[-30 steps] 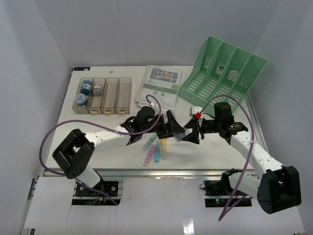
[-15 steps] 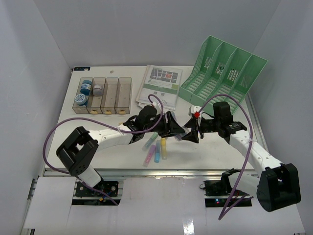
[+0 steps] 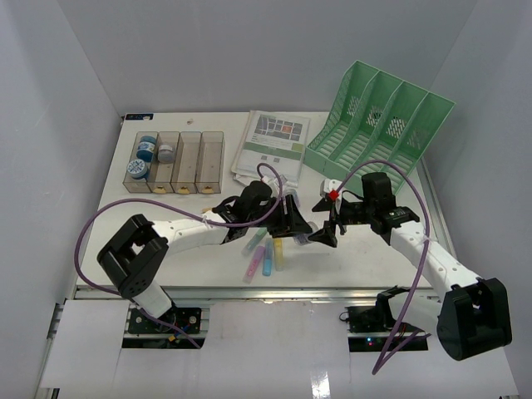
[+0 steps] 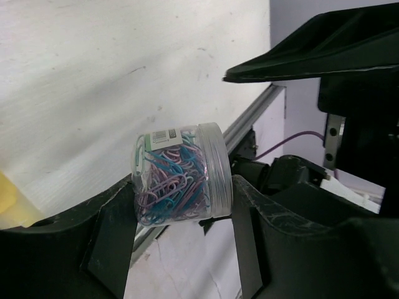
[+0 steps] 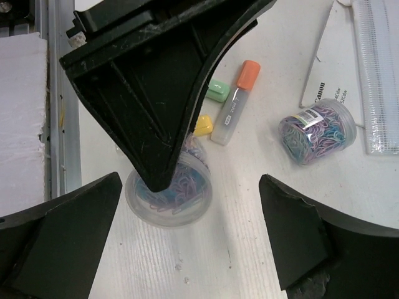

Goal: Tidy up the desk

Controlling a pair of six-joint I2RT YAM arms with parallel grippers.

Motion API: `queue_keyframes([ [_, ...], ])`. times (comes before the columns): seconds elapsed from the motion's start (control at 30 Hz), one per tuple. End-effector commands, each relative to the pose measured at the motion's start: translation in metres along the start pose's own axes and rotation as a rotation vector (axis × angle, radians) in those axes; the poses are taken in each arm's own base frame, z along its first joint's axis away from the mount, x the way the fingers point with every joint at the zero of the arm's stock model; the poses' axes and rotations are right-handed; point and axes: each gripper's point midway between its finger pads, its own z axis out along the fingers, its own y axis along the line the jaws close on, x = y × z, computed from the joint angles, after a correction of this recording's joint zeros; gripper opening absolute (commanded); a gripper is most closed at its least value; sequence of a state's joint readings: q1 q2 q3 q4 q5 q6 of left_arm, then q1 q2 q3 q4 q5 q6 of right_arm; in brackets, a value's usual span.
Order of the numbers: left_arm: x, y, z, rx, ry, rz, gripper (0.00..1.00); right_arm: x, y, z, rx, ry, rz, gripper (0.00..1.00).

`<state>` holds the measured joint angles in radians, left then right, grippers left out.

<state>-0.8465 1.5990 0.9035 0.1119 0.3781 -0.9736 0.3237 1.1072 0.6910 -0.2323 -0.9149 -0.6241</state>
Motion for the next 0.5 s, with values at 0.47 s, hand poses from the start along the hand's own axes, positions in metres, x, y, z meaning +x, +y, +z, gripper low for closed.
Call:
queue_keyframes([
  [0.47, -0.167, 0.106, -0.202, -0.647, -0.399, 0.166, 0.00, -0.030, -0.001, -0.032, 0.037, -0.058, -0.080, 0.98],
])
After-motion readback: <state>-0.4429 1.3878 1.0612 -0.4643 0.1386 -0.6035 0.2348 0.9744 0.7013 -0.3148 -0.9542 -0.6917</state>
